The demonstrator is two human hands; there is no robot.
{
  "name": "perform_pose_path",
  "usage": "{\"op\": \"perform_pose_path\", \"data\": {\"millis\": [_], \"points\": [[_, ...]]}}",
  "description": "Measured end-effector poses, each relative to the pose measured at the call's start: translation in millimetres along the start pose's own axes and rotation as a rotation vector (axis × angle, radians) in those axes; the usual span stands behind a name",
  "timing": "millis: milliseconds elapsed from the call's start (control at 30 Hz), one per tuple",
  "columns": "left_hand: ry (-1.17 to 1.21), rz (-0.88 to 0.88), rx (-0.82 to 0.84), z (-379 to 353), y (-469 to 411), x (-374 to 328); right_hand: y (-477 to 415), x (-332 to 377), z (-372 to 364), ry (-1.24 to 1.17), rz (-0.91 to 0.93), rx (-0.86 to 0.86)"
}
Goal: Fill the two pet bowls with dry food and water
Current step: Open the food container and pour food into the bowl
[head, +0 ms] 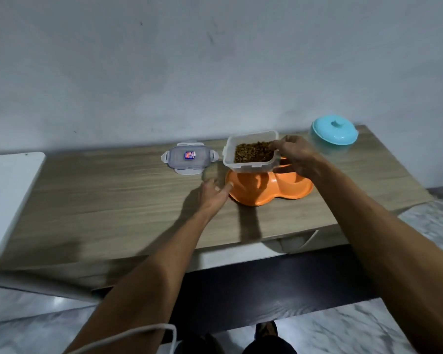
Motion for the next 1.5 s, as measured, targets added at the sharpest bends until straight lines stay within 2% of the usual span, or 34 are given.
{"op": "perform_pose_path", "data": {"millis": [133, 333, 700, 1100, 1500], "points": [[-0.290, -0.138, 0.066, -31, -5, -23, 4, 0, 42, 0.045, 0.064, -0.059], [-0.575, -0.180, 0.094, -53, -10, -21, 4, 1, 68, 0.172, 0.163, -0.147], [-0.700, -0.172, 0.095, -67, -16, -15, 3, 17, 60, 0.480, 0.428, -0.250], [-0.701, -0.123, 0.079, -71, -21, -11, 12, 23, 50, 0.611, 0.551, -0.291], [-0.684, -0.104, 0.094, -71, -21, -12, 8, 23, 47, 0.626, 0.563, -0.298]]}}
Point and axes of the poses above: each hand's wrist, its own y-axis away from the middle knuckle, its own z-axis out of the back of the hand, x = y × z, the point moved 9 cm from there along -y, towards the middle knuckle, and after that the axes turned 12 degrees about -z, right-handed, at the moved point
